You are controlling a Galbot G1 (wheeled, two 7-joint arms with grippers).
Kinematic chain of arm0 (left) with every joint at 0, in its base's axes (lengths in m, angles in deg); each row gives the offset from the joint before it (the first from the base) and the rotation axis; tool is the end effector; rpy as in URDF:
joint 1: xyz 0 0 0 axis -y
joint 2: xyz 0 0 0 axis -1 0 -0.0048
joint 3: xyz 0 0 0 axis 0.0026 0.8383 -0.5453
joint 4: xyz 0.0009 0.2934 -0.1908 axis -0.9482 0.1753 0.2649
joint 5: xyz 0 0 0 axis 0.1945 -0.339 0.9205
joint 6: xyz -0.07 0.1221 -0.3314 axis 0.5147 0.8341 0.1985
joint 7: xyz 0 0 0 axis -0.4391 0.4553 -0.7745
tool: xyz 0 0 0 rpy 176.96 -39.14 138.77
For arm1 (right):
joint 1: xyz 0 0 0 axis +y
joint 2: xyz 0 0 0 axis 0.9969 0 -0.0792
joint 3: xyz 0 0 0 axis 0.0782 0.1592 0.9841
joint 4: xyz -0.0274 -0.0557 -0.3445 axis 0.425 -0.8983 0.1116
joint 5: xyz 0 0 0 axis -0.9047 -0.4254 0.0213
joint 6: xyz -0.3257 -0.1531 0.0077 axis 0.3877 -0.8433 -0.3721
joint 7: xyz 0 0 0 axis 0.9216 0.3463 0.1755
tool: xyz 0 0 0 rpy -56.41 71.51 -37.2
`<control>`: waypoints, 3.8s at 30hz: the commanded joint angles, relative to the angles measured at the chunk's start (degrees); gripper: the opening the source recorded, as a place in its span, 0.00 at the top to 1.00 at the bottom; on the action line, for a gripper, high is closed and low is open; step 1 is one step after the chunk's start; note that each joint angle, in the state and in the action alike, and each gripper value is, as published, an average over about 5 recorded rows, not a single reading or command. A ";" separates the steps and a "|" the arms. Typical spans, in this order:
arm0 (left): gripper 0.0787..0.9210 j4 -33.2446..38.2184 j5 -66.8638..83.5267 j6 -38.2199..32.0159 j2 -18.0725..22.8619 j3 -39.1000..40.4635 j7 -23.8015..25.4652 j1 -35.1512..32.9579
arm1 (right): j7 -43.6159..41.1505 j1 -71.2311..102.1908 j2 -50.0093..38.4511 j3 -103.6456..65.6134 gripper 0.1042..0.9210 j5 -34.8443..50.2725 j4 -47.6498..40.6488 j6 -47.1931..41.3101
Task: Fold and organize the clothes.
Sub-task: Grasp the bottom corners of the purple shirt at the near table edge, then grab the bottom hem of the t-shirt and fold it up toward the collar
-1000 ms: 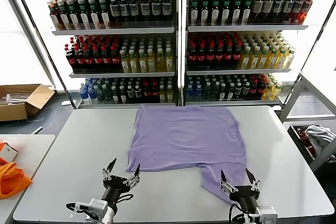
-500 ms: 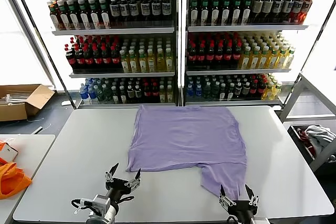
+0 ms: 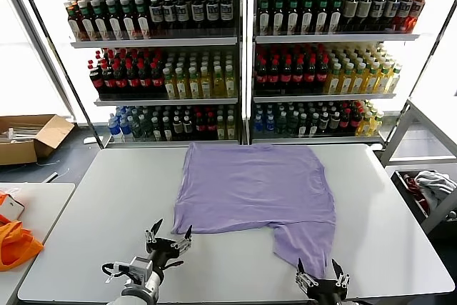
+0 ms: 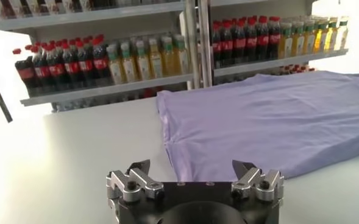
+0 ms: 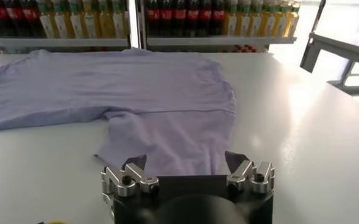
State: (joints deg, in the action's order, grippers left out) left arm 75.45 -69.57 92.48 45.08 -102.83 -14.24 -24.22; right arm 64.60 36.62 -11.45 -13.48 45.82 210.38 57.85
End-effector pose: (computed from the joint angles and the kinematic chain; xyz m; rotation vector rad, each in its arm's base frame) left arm 0.2153 0.0090 -0.3232 -0.2321 -2.7555 -0.1599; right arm 0.1175 0.0047 -0.2935 -0.1088 -2.6331 0.0496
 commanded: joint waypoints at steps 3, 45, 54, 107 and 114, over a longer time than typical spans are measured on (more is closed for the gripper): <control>0.12 -2.78 1.86 0.04 0.16 0.05 -0.04 1.95 | 0.28 0.21 0.47 0.23 0.12 -0.39 -1.10 -0.01; 0.97 -4.73 1.82 -2.20 1.30 -0.08 0.56 1.02 | -2.17 -0.37 -0.63 1.61 0.98 -2.28 -4.39 4.84; 0.99 0.93 2.02 -6.06 1.73 0.22 0.77 0.17 | -6.03 -2.51 0.60 -2.17 0.99 -3.78 0.05 8.87; 0.99 -21.75 9.35 -6.11 -2.15 6.32 0.09 24.75 | -12.11 -41.01 1.43 -1.07 0.99 -3.91 -27.18 -1.88; 0.97 -23.52 9.18 -3.83 -2.74 7.06 -0.19 26.42 | -12.26 -42.22 3.20 -0.21 0.94 -3.49 -28.72 -5.40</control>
State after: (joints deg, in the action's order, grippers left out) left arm 56.06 -60.55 86.80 42.94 -96.94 -14.34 -1.24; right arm 52.64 -4.06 -9.15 -13.98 42.24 184.00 55.50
